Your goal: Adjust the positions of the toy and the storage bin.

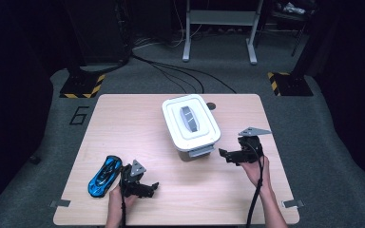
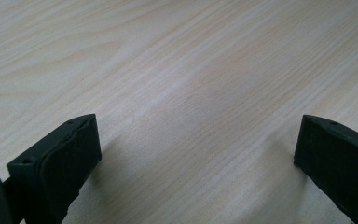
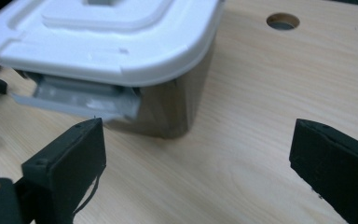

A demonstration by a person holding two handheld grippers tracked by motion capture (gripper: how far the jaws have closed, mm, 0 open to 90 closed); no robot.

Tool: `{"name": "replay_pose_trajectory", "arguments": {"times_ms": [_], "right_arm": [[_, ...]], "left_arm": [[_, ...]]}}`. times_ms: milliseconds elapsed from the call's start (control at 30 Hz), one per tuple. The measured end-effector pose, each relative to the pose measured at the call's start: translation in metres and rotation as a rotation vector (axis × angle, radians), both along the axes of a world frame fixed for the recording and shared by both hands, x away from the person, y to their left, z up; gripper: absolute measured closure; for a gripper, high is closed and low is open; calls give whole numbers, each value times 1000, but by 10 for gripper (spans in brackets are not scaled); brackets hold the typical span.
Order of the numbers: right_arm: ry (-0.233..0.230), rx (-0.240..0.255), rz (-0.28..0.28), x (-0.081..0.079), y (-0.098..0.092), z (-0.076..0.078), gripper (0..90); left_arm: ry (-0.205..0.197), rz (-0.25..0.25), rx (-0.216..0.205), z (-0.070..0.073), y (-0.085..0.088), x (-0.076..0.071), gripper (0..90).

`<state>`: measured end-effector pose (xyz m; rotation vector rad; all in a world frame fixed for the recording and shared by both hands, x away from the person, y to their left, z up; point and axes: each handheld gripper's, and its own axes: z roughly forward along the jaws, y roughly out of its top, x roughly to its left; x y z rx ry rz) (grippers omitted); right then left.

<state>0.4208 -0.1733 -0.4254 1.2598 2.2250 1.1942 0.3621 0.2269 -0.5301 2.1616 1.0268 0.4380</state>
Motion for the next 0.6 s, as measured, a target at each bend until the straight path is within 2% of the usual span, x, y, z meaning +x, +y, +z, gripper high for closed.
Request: {"name": "replay_pose_trajectory", "arguments": {"times_ms": [133, 167, 300, 367, 400, 433, 467, 500, 533, 567, 600], "right_arm": [[-15, 3, 21, 6, 10, 12, 71], [-31, 13, 27, 9, 14, 18, 142], [-39, 44, 23, 15, 18, 24, 211], [-29, 26, 12, 24, 23, 28, 292], [-29, 26, 12, 24, 23, 28, 292], [-23, -8, -6, 29, 27, 29, 374], [-12, -15, -10, 32, 28, 29, 374], [0, -15, -9, 34, 29, 29, 450], [0, -15, -9, 34, 29, 29, 450], [18, 0, -6, 38, 29, 28, 533], [18, 0, -6, 38, 29, 28, 533]], "left_arm": [[0, -1, 1, 0, 0, 0, 4], [0, -1, 2, 0, 0, 0, 4], [0, 0, 1, 0, 0, 0, 4], [0, -1, 2, 0, 0, 0, 4], [0, -1, 2, 0, 0, 0, 4], [0, 1, 2, 0, 0, 0, 4], [0, 1, 2, 0, 0, 0, 4], [-2, 1, 4, 0, 0, 0, 4], [-2, 1, 4, 0, 0, 0, 4], [-6, 5, 2, 0, 0, -1, 4], [-6, 5, 2, 0, 0, -1, 4]]}}
